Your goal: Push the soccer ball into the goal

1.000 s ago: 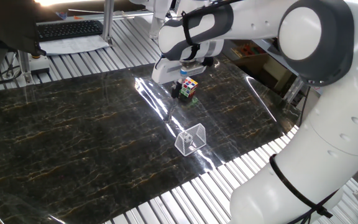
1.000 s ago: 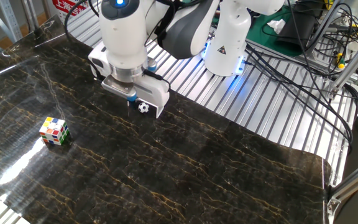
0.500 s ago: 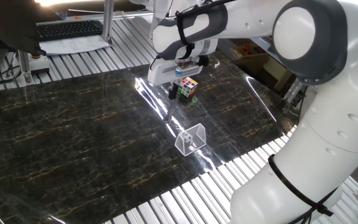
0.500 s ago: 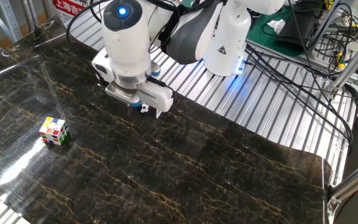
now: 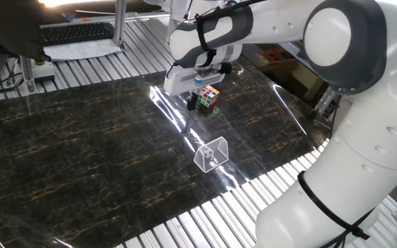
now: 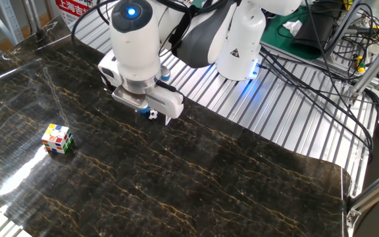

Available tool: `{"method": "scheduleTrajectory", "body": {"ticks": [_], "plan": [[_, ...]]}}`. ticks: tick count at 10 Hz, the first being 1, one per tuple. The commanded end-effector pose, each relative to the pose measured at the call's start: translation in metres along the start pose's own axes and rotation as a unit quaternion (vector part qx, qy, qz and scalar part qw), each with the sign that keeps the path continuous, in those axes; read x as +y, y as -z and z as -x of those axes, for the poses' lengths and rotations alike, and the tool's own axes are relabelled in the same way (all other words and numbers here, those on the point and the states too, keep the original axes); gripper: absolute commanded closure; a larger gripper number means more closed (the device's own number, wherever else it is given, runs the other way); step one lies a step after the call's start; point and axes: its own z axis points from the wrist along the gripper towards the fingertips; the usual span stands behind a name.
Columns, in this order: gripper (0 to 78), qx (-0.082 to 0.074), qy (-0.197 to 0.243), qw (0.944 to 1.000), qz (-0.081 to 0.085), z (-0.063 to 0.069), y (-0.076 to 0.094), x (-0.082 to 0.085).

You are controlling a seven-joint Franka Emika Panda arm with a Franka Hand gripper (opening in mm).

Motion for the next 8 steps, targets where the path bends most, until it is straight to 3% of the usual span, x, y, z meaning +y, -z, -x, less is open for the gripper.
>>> {"method": "scheduleTrajectory", "body": {"ticks": [1, 8], "plan": [[77.6, -0.021, 0.007, 0.9997, -0.006, 0.0009, 0.0036, -0.0010], [77.6, -0.031, 0.004, 0.9995, -0.007, 0.0007, 0.0038, -0.0009]]}}
